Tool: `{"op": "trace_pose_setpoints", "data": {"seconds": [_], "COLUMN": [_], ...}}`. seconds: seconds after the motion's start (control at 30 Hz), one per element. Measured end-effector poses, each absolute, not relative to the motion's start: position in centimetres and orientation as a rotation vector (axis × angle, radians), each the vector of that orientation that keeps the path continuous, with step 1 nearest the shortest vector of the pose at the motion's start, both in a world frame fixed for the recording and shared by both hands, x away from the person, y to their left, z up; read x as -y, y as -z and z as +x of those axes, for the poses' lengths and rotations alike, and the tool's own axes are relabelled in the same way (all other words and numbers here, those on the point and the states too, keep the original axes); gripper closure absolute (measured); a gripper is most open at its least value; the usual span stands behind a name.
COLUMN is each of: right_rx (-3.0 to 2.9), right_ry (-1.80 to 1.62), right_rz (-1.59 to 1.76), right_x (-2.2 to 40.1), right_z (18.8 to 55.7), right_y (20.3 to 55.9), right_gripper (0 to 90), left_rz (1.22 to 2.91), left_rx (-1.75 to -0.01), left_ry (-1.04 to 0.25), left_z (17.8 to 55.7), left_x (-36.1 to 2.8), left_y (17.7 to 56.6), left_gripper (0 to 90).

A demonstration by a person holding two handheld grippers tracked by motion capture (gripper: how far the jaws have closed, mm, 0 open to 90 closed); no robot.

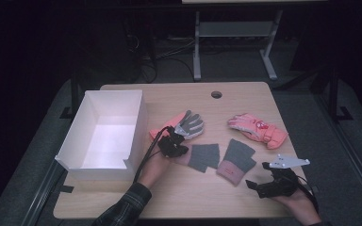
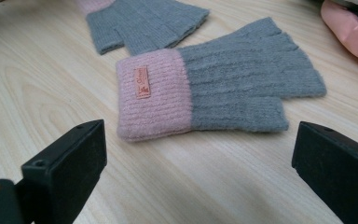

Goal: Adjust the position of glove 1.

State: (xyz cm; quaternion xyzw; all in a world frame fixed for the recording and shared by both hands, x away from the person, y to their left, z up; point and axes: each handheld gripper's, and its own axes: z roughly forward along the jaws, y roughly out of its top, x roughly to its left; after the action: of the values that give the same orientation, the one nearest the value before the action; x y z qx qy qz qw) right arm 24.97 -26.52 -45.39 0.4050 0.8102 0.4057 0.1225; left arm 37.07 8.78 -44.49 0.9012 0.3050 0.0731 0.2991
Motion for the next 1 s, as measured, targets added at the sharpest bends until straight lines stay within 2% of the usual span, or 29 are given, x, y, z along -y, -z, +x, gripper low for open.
{"op": "trace_pose_setpoints", "data": {"seconds": [0.53,0.8,1.0], "right_rx": [-2.352,-2.354,-2.36], "right_ry": [-1.188,-1.19,-1.187], "right_rz": [1.192,1.189,1.175], "right_x": [26.7,26.6,26.5], "right_z": [24.8,24.8,24.8], "right_y": [45.3,45.3,45.3], "right_gripper": [2.9,2.9,2.9], "left_rz": [2.421,2.437,2.409], "left_rx": [-0.841,-0.811,-0.821], "left_ry": [-0.154,-0.142,-0.218], "left_z": [34.1,31.4,33.2], "left_x": [-9.8,-10.4,-9.9], "left_y": [44.2,43.9,42.7], "left_gripper": [89.9,89.9,89.9]}}
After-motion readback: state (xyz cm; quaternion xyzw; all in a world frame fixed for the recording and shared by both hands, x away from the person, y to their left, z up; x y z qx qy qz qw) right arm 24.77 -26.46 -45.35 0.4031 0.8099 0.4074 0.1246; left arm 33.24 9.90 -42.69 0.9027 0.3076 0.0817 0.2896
